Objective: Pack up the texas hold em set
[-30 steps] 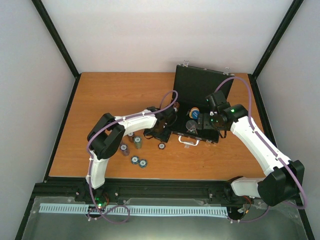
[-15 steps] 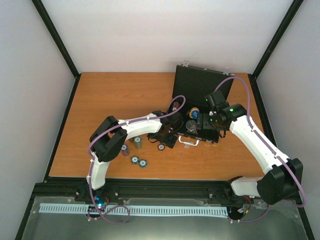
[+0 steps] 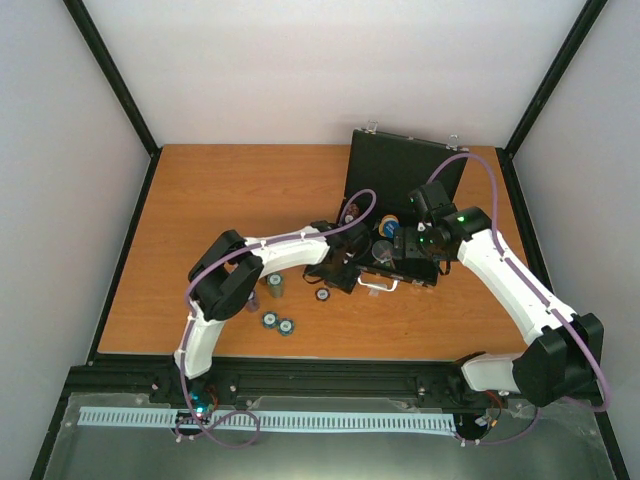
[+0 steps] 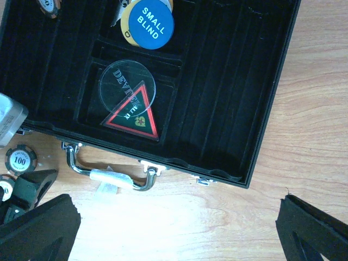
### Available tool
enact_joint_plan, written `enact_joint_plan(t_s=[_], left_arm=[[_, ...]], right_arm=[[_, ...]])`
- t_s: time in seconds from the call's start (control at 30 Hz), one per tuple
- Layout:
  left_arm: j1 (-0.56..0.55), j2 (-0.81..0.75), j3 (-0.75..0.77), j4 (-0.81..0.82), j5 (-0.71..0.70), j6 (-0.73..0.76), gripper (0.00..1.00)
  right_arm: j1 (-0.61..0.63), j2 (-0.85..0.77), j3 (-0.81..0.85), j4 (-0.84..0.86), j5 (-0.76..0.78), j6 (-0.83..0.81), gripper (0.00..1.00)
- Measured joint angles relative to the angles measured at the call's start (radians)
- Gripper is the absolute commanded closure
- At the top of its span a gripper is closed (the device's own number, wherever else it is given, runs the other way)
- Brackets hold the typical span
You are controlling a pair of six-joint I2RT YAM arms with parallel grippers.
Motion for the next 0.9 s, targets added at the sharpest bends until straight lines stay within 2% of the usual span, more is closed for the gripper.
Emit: enact_joint_plan(t_s=[0.13, 0.53, 0.7, 0.9], left_arm=[[-0.001, 0.021, 0.029, 0.003, 0.006, 0.005, 0.22], [-0.005, -0.017, -0.039, 0.063, 0.000, 0.005, 0.21], [-0.005, -0.038, -0.072, 0.080, -0.005, 0.000, 0.25], [-0.005, -0.038, -0.073, 0.085, -0.005, -0.006, 0.41]], right_arm=[[0.000, 0.000, -0.001, 0.002, 0.000, 0.001, 0.00], [0.000, 0.000, -0.018, 0.006, -0.001, 0.001, 0.00], [0.000, 0.000, -0.018, 0.007, -0.001, 0.001, 0.00], [0.000, 0.000, -0.018, 0.007, -0.001, 0.001, 0.00]])
